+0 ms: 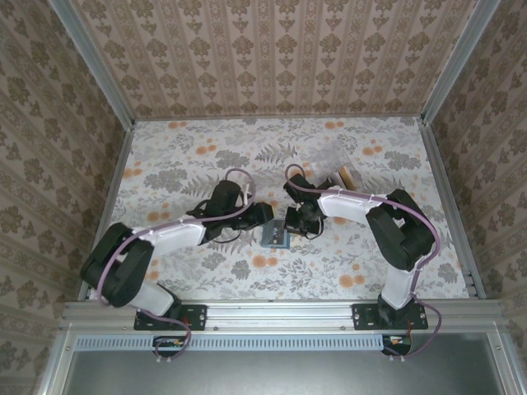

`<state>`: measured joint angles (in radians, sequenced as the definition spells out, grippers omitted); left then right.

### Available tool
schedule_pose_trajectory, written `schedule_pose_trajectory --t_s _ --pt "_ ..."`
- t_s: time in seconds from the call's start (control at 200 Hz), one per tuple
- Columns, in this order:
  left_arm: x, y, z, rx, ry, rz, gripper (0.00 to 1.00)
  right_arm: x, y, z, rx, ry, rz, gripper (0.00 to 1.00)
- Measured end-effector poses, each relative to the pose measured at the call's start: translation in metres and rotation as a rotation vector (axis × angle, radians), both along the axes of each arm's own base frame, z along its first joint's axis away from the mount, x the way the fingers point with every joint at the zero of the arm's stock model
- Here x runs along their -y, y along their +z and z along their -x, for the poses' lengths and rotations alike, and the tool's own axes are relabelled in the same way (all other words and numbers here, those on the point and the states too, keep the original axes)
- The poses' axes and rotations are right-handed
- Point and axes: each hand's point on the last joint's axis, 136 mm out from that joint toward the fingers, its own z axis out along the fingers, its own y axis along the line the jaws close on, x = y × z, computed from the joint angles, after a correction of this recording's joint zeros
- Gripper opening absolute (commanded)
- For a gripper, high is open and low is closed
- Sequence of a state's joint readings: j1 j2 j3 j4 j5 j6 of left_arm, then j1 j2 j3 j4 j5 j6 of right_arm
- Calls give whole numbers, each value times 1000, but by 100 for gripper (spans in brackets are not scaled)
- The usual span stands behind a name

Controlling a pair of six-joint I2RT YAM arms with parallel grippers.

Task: Put the credit cards into the card holder

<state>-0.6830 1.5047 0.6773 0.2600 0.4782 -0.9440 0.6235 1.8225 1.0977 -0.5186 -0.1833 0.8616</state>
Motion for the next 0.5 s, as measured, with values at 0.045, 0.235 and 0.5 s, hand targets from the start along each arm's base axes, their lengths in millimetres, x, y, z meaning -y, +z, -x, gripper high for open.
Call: schedule_pose_trajectory --t_s 0.045,0.235,0.5 --pt "5 -7 0 -15 -8 7 40 1 0 0 3 -7 -3 10" --pt "14 -35 2 -96 -16 -4 38 24 9 5 16 -55 12 12" --pt "18 -49 2 -136 -14 -2 34 29 45 -7 110 -85 -48 10"
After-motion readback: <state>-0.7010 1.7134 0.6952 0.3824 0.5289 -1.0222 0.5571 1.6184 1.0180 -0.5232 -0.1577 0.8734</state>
